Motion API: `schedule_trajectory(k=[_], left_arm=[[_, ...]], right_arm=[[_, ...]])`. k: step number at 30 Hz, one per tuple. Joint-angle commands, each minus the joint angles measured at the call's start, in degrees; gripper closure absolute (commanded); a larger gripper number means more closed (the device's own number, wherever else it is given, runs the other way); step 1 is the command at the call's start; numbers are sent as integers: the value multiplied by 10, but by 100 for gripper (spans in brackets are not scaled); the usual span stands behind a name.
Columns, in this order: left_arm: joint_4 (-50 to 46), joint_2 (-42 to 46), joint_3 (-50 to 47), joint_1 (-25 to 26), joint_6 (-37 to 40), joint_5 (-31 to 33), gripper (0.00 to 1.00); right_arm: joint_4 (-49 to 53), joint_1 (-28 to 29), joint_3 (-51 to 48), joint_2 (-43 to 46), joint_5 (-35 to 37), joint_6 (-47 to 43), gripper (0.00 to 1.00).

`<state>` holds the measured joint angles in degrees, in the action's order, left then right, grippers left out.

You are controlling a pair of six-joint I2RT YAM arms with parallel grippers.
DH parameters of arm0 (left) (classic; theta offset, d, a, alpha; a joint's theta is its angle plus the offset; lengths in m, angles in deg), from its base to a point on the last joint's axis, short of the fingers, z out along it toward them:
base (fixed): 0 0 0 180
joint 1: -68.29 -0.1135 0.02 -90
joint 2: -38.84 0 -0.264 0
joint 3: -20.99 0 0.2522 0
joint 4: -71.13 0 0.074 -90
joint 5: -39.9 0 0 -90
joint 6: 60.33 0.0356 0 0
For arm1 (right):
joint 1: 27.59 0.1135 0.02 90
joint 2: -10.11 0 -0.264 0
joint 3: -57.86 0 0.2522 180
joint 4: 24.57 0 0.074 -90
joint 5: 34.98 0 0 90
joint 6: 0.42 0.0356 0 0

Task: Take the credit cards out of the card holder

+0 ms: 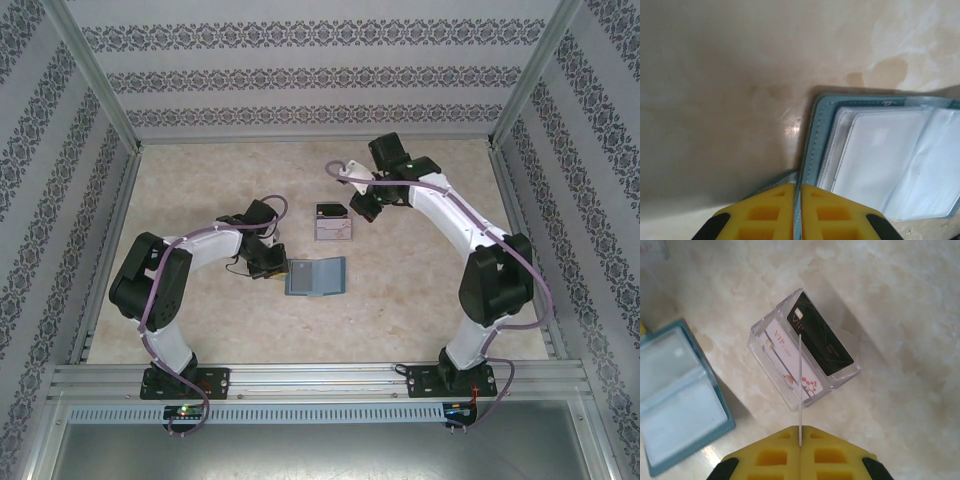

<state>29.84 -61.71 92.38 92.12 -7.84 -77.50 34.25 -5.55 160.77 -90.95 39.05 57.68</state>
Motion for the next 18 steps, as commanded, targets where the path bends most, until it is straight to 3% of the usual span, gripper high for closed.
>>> schedule_trajectory(k=[1,9,18], left_arm=[[15,-7,-18,-5,-1,-29,89],[30,2,-35,2,-14,-43,89],[41,13,-44,5,-27,-53,89]], right_arm=[[65,15,44,-28,15,-145,100],[172,38,180,-136,47,-218,100],[215,59,263,-214,76,-249,100]])
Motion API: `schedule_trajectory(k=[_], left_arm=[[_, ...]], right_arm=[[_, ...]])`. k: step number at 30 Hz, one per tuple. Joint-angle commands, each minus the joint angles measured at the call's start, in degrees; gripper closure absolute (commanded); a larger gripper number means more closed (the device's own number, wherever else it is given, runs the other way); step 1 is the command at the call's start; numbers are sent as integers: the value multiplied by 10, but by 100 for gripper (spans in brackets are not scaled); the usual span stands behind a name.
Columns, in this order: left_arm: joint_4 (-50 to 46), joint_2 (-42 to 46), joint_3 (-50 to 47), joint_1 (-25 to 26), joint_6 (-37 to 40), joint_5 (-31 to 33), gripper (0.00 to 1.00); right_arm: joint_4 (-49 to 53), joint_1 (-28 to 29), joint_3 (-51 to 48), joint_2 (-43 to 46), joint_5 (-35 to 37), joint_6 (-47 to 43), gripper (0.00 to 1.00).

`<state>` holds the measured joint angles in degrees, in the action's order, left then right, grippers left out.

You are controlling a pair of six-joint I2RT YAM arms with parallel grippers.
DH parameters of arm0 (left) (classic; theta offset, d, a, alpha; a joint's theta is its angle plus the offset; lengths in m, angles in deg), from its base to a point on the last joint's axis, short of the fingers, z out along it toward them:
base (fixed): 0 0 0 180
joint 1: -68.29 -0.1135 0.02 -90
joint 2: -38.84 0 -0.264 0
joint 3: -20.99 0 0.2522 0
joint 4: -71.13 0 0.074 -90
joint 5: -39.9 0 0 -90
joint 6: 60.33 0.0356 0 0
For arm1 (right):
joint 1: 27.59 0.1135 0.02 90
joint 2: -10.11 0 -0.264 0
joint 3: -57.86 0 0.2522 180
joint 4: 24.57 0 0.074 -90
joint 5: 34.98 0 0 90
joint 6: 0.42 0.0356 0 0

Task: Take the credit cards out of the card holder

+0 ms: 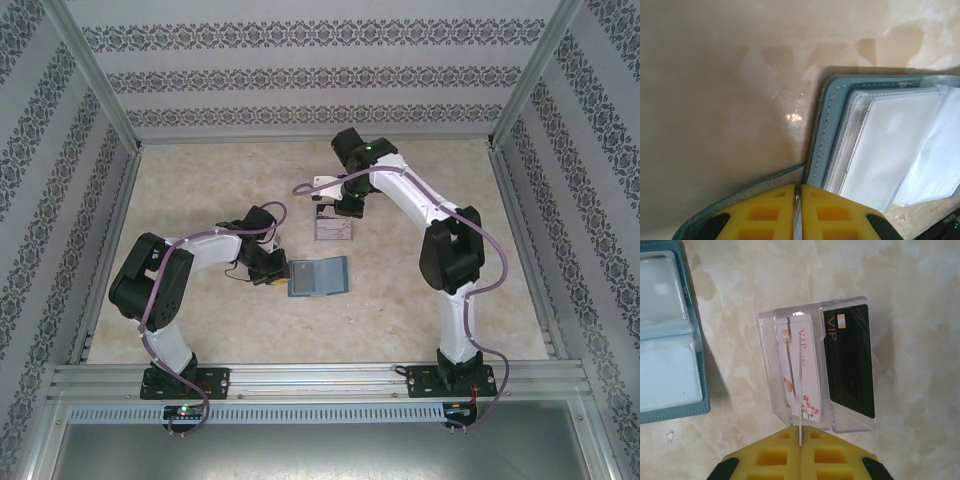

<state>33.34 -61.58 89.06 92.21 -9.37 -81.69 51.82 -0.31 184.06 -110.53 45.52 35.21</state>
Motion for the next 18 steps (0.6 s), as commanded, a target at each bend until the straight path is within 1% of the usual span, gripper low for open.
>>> schedule_trajectory(k=[1,9,18], left_arm=[[7,13,-12,4,-13,-9,89],[3,22,-13,4,-15,2,89],[-4,27,-12,4,-13,8,89]], right_arm=[[45,8,39,-26,11,-25,100],[74,21,89,-79,16,-26,100],[93,29,124,-115,36,-34,99]])
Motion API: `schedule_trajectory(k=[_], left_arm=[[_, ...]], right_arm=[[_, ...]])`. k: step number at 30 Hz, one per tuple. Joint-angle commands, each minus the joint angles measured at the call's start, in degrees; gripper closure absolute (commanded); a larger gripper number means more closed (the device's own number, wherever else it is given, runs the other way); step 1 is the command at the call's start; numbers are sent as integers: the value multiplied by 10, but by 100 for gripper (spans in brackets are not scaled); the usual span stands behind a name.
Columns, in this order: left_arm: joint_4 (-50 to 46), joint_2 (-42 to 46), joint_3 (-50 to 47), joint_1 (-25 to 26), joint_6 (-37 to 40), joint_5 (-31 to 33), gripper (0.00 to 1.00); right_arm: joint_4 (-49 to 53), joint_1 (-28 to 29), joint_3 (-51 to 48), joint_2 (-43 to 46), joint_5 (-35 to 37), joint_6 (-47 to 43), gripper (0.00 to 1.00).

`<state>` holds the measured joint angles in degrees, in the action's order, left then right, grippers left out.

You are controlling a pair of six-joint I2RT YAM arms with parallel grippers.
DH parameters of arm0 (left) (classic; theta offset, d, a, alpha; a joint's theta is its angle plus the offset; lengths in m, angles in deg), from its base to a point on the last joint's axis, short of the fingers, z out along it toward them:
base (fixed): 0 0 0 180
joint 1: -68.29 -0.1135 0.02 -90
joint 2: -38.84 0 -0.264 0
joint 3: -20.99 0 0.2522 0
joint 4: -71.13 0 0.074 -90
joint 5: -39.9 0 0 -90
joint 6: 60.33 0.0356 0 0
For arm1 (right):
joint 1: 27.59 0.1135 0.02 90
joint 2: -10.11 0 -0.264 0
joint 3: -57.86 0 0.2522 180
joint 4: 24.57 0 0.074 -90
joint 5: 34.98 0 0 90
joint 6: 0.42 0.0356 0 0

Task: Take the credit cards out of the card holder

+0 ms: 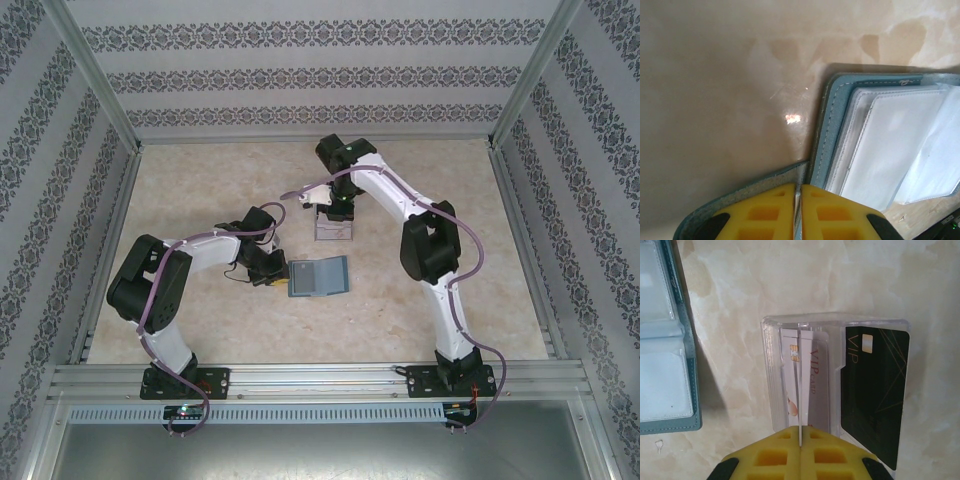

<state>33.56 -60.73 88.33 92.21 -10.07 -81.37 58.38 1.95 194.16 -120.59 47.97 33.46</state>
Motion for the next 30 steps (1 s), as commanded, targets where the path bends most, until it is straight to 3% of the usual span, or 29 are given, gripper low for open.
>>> schedule_trajectory(k=[1,13,17,22,30], left_arm=[[-6,20,-4,4,-6,5,89],[-2,23,-13,4,-6,8,89],[-4,23,-12,4,-7,9,89],[-10,23,-6,4,-5,11,89],[-16,24,4,4,-3,14,89]], right_arm=[[30,8,26,-18,13,-18,99],[52,13,39,-42,20,-24,96],[51,13,45,-47,34,-22,86],[21,10,40,-23,65,-7,79],[-18,10,9,20,58,15,78]])
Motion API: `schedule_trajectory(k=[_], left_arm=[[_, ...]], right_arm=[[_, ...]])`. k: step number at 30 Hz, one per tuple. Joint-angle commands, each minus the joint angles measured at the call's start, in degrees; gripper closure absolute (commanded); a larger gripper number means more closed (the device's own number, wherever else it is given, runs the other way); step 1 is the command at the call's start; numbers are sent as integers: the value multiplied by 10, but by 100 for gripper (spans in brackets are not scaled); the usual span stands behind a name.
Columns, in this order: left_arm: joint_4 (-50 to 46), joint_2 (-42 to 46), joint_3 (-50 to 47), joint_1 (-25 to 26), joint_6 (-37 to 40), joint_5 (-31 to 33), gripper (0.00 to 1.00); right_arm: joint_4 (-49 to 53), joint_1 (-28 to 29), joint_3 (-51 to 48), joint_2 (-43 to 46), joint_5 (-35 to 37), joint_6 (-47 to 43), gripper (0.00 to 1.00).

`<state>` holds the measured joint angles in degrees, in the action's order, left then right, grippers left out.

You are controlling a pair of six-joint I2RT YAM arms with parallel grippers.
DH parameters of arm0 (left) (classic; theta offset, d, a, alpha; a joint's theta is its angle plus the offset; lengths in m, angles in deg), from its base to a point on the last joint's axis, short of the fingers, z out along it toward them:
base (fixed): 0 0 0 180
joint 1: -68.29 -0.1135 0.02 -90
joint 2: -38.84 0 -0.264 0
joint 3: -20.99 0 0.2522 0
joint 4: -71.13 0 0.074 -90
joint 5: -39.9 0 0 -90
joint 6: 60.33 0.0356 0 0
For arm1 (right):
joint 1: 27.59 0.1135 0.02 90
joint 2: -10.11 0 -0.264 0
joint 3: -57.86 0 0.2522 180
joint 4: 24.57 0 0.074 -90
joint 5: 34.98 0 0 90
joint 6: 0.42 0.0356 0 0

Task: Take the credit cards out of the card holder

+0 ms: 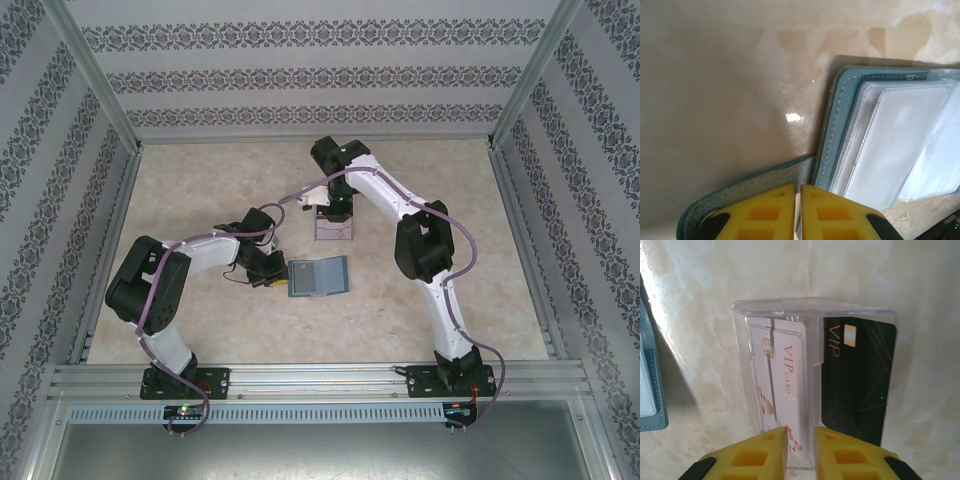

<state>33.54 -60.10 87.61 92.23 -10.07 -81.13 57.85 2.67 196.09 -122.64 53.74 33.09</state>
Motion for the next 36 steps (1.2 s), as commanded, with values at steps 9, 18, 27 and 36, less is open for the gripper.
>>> schedule_trajectory(k=[9,18,27,36], left_arm=[[-15,21,22,4,-5,11,90],[-10,16,39,3,-5,-1,90],[4,7,47,1,-9,-15,91],[16,-6,49,-2,-14,-35,91]], right_arm=[[-154,0,-127,129,-15,227,75],[-210,2,-230,202,-64,562,75],[-291,0,-385,290,-174,871,86],[-380,36,-514,346,-218,1009,84]])
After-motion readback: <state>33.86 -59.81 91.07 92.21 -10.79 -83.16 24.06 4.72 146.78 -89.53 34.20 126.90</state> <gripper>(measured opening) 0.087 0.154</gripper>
